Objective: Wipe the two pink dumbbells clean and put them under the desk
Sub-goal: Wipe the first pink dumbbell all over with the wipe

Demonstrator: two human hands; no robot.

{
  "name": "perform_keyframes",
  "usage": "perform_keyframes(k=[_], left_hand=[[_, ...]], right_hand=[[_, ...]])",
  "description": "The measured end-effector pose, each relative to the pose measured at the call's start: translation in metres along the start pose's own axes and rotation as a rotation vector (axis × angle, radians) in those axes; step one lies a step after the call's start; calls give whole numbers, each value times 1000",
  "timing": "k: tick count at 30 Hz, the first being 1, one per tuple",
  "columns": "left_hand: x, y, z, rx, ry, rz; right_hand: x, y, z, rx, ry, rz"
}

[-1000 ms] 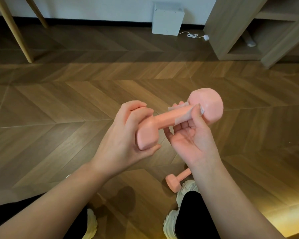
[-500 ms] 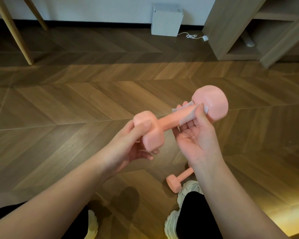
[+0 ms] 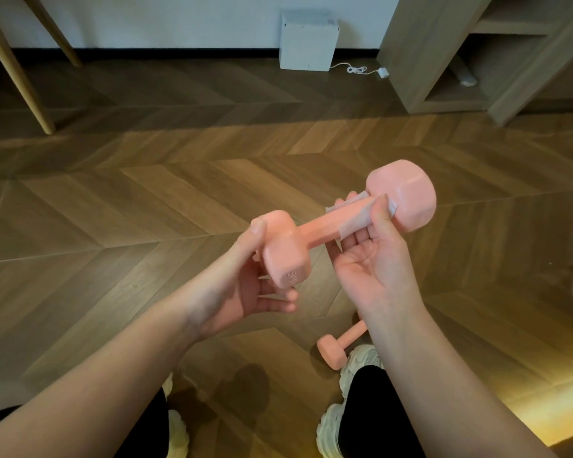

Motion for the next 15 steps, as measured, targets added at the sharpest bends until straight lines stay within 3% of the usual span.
perform_keyframes(k=[3, 7, 9, 15], left_hand=[[-1, -12, -1, 125, -27, 156], [3, -39, -12, 688, 6, 1039], [6, -42, -16, 886, 43, 1281], [5, -40, -18, 819, -11, 1180]], right_hand=[[2, 1, 0, 0, 15, -4], [6, -1, -1, -1, 60, -24], [7, -4, -2, 2, 77, -49], [8, -10, -2, 16, 102, -131]])
Point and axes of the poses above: each hand's wrist, its own z-axis towards the middle knuckle, its own x-axis out of the palm, y = z × x, the point moved 6 cm from there along z, towards the middle knuckle, and after that the axes turned 12 degrees about x, right-handed, at the moved point
